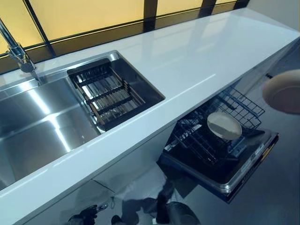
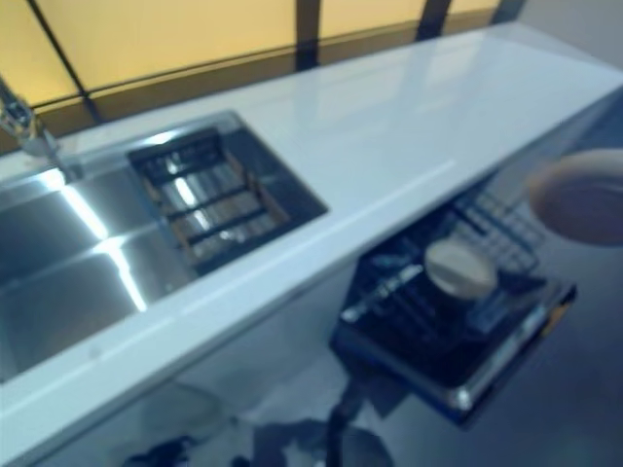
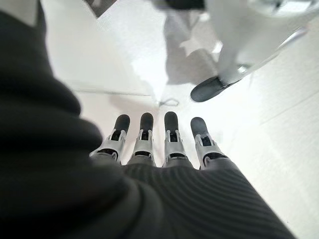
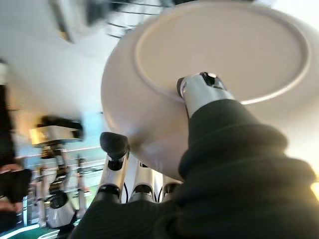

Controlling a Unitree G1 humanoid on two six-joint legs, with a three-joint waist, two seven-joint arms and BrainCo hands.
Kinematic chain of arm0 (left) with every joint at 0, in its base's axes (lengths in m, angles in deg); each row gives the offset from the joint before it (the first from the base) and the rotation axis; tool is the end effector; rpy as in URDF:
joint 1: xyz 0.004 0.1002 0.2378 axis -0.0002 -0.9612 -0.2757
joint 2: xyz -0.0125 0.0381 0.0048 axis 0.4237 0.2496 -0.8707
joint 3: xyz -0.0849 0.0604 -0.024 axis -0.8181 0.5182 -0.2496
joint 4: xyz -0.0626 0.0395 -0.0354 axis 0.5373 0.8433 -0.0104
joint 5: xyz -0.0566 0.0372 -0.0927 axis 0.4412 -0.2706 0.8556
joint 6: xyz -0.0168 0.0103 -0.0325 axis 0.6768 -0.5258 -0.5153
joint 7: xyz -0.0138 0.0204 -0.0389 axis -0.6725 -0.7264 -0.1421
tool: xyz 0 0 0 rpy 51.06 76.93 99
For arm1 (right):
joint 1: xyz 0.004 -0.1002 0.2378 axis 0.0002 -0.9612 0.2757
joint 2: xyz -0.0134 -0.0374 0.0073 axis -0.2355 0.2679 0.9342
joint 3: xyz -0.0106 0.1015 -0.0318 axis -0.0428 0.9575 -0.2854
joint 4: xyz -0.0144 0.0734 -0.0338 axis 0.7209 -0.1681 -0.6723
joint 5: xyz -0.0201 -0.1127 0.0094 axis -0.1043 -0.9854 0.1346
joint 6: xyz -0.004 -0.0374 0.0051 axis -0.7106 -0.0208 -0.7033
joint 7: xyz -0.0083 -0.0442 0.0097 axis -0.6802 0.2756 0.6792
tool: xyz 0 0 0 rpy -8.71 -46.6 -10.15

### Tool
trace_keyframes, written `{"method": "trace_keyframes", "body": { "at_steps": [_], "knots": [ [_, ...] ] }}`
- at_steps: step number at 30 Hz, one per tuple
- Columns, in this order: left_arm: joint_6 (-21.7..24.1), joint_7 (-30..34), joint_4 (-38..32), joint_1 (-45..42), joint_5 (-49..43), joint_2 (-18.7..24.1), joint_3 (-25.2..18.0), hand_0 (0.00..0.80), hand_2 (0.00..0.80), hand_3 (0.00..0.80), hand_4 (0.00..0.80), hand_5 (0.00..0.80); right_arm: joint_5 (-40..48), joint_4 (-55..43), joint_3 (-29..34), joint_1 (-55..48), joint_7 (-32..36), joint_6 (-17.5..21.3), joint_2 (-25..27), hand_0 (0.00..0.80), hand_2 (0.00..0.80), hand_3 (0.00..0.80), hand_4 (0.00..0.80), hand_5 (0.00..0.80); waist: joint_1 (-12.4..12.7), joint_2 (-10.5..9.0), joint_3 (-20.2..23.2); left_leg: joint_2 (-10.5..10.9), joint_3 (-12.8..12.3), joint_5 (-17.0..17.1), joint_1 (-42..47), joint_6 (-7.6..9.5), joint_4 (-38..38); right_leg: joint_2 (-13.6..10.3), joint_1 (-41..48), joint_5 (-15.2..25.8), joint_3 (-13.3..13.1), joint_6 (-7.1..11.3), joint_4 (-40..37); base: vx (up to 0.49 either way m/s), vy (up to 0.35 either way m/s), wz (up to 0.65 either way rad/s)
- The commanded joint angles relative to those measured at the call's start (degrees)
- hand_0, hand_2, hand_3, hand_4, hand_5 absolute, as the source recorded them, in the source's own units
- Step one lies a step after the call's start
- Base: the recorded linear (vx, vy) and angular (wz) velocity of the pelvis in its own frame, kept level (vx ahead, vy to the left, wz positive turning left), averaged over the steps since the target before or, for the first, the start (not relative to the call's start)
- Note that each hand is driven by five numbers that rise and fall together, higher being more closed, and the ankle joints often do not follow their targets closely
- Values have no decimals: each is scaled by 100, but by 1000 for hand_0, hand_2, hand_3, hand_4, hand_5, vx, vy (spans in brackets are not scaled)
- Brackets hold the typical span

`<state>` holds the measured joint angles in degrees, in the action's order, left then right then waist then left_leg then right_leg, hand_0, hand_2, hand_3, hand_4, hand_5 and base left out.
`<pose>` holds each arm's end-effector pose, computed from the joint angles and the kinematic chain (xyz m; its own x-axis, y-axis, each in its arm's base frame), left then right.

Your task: Take plates into dishwasher

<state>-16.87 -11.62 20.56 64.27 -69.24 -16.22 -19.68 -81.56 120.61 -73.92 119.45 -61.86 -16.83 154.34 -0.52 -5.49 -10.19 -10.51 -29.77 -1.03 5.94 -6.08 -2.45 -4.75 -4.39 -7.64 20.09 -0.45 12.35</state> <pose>0.0831 0.2974 -0.1055 0.3442 0.1863 -0.9202 -0.0865 0.9822 0.1665 0.2295 -0.4284 0.2983 0.8517 -0.5157 -0.0933 0.1597 0.4251 -0.8909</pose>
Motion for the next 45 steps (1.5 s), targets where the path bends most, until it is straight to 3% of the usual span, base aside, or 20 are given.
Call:
{"method": "trace_keyframes", "body": {
  "at_steps": [1, 7, 10, 11, 16, 24, 27, 30, 32, 35, 36, 39, 45],
  "knots": [
    [62, 101, 102, -15, -166, 62, -57, 0, 0, 0, 0, 0, 32, 300, -449, 1071, 141, 276, -47, 800, 800, 800, 800, 800, 229, -420, 197, 758, 288, -138, -915, 603, -253, 106, 1417, 513, -277, 618, -1446, -65, -53, -85],
    [-32, 316, 53, 115, -70, -25, 158, 0, 0, 0, 0, 0, -89, 321, -970, 1454, 570, 148, -211, 800, 800, 800, 800, 800, 54, -251, 234, 767, 336, 46, -706, 538, 125, 155, 1319, 698, -378, 624, -1629, -19, -25, -26],
    [-96, 381, 38, 169, -18, -81, 228, 0, 0, 0, 0, 0, 249, 184, -849, 1309, 728, 80, -284, 800, 800, 800, 800, 800, -65, -205, 274, 805, 381, 64, -565, 534, 258, 172, 1210, 741, -421, 598, -1607, -20, -9, -5],
    [-122, 387, 33, 189, 6, -93, 244, 0, 0, 0, 0, 0, 218, 96, -756, 1233, 757, 29, -339, 800, 800, 800, 800, 800, -93, -205, 262, 789, 277, 185, -591, 574, 257, 176, 1115, 821, -377, 547, -1570, -65, -27, -2],
    [-183, 369, 13, 223, -5, -103, 270, 0, 0, 0, 0, 0, 66, -100, -341, 712, 808, -22, -449, 800, 800, 800, 800, 800, -212, -149, 264, 801, 363, 177, -436, 563, 356, 206, 985, 844, -427, 521, -1524, -14, -13, 0],
    [-208, 250, -55, 281, -43, -50, 277, 0, 0, 0, 0, 0, 43, -479, -86, 390, 945, -696, -737, 800, 800, 800, 800, 800, -274, -70, 201, 822, 556, 271, -326, 517, 568, 322, 841, 824, -500, 490, -1428, -41, -51, 2],
    [-206, 248, -79, 275, -51, -30, 248, 0, 0, 0, 0, 0, 57, -524, -42, 327, 934, -756, -841, 800, 800, 800, 800, 800, -263, -36, 179, 803, 602, 316, -334, 501, 608, 375, 838, 780, -506, 460, -1392, -53, -56, 0],
    [-135, 199, -111, 267, 84, -18, 216, 0, 0, 0, 0, 0, -27, -595, -39, 322, 1080, -1003, -1000, 800, 800, 800, 800, 800, -198, -40, 131, 809, 854, 322, -472, 462, 449, 410, 837, 787, -608, 417, -1416, -71, -57, 2],
    [-119, 178, -188, 278, 245, -17, 116, 0, 0, 0, 0, 0, 13, -548, -241, 489, 1107, -1021, -1171, 800, 800, 800, 800, 800, -38, -125, 45, 825, 1611, 88, -614, 445, -51, 331, 784, 850, -901, 340, -1454, -106, -8, -12],
    [-142, 307, -281, 299, 211, -21, 46, 0, 0, 0, 0, 0, -65, -485, -587, 901, 1169, -1129, -1294, 800, 800, 800, 800, 800, 35, -178, -7, 804, 2049, -32, -723, 416, -384, 230, 698, 996, -1161, 336, -1506, -66, 76, -58],
    [-173, 354, -343, 309, 233, -42, 61, 0, 0, 0, 0, 0, -66, -409, -719, 1061, 1169, -1139, -1369, 800, 800, 800, 800, 800, 32, -94, -33, 810, 2164, 66, -634, 410, -117, 251, 682, 1073, -1256, 366, -1556, -52, 147, -59],
    [-336, 319, -503, 402, 343, -99, 156, 0, 0, 0, 0, 0, -90, -555, -641, 1083, 1100, -1363, -1604, 800, 800, 800, 800, 800, -52, 76, -91, 872, 2090, 284, -482, 405, 346, 233, 591, 1224, -1303, 474, -1627, -84, 145, -16],
    [-320, 205, -377, 514, 616, -95, 194, 0, 0, 0, 0, 0, -219, -915, -430, 748, 1108, -1457, -1802, 800, 800, 800, 800, 800, -202, 199, -189, 938, 2080, 290, -441, 424, 563, 173, 420, 1229, -1366, 539, -1587, -93, 94, -4]
  ]
}}
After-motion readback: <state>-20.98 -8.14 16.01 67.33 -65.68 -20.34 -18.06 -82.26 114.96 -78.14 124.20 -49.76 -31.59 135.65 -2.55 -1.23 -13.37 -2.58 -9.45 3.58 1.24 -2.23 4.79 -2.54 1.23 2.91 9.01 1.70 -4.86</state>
